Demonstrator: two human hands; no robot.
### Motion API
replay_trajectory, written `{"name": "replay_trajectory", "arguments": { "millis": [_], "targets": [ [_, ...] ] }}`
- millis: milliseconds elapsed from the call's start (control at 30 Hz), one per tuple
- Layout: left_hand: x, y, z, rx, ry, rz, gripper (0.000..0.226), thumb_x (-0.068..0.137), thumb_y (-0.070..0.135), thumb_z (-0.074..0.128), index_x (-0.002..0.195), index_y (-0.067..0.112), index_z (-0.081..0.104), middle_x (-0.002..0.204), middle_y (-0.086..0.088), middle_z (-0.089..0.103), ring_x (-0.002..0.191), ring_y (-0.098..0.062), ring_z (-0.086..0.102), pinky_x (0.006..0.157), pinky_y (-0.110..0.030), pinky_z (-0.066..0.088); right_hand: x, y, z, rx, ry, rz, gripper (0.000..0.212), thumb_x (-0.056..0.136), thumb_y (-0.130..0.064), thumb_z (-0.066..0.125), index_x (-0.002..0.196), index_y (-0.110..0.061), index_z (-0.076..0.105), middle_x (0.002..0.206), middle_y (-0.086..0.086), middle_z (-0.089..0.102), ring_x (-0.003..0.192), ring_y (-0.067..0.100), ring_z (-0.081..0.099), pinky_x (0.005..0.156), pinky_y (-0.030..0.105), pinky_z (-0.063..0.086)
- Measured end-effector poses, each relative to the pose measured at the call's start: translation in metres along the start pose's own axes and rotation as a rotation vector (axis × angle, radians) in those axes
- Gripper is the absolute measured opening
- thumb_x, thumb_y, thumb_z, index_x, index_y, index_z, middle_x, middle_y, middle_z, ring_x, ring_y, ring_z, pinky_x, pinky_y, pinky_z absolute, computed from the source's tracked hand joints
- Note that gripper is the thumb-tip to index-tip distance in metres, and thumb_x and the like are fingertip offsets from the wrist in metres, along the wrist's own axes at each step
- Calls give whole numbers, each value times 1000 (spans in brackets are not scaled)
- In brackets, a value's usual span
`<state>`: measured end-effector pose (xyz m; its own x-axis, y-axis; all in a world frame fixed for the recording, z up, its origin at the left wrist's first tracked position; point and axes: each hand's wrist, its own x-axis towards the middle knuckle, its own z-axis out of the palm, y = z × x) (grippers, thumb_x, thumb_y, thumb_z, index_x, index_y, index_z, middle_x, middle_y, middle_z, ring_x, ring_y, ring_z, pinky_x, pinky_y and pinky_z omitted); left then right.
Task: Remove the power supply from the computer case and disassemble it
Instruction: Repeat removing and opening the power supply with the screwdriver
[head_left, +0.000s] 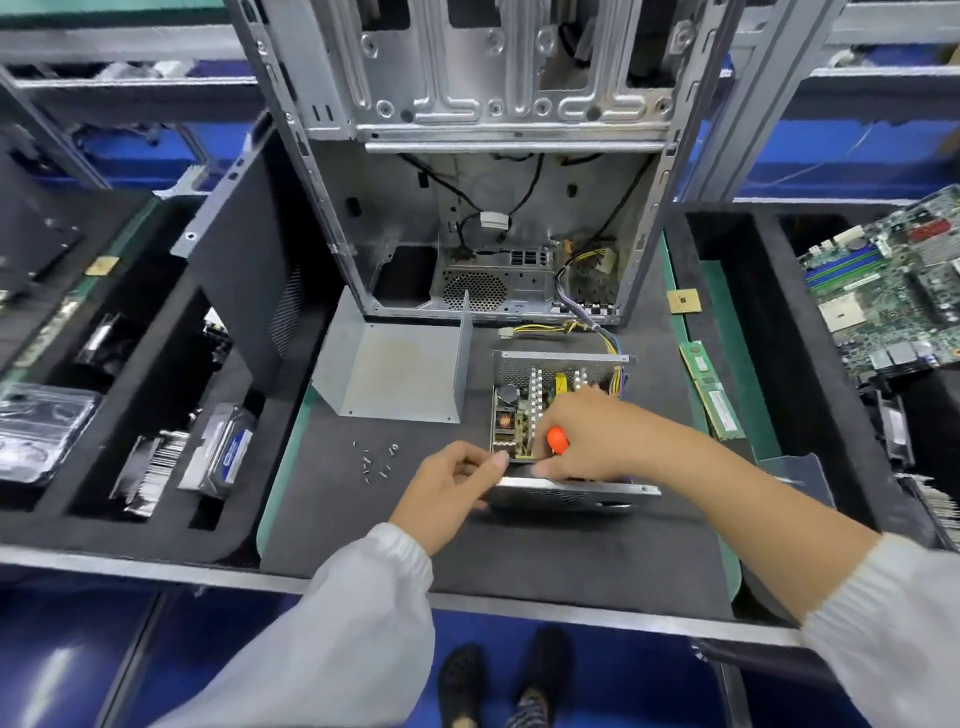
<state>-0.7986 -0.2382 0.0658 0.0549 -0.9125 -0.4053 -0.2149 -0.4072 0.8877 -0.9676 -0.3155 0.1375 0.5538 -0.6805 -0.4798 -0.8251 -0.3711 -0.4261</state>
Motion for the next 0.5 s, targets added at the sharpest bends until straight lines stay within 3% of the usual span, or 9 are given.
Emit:
{"name": "replay_trajectory", "arguments": {
  "millis": [100, 200, 300, 400, 500],
  "targets": [
    [-3, -3, 2, -78, 4, -24, 24, 94, 31, 62, 98, 8, 65, 89, -3, 59, 82, -7, 59, 75, -26, 59, 4, 3, -1, 53, -48, 66, 15, 81, -33, 72, 71, -24, 65, 73, -2, 64, 72, 22, 64, 70, 32, 54],
    [-5, -5, 3, -120, -34, -82, 30, 95, 35, 58, 106, 8, 62, 97, -4, 58, 91, -9, 59, 82, -28, 58, 11, 0, -6, 127, 23, 125, 17, 80, -27, 74, 67, -24, 64, 59, -2, 57, 54, 19, 57, 55, 24, 49],
    [-4, -5, 2, -154, -72, -127, 35, 96, 40, 56, 112, 9, 61, 109, -7, 60, 106, -15, 61, 91, -33, 56, 19, -6, -19, 101, 78, 100, 10, 80, -26, 74, 74, -22, 66, 71, 0, 64, 71, 21, 61, 63, 26, 49],
    [-1, -5, 0, -133, -79, -120, 36, 97, 40, 55, 114, 9, 61, 117, -12, 62, 112, -21, 61, 92, -33, 56, 19, -5, -23, 119, -73, 113, 6, 80, -24, 75, 78, -21, 70, 83, 12, 71, 63, 22, 59, 61, 33, 52],
    [0, -7, 2, -129, -74, -118, 35, 96, 42, 55, 109, 10, 63, 116, -12, 64, 110, -20, 62, 89, -30, 56, 13, 2, -12, 149, -192, 152, 9, 80, -26, 77, 81, -20, 71, 71, 9, 67, 49, 16, 54, 51, 27, 49]
  ]
}}
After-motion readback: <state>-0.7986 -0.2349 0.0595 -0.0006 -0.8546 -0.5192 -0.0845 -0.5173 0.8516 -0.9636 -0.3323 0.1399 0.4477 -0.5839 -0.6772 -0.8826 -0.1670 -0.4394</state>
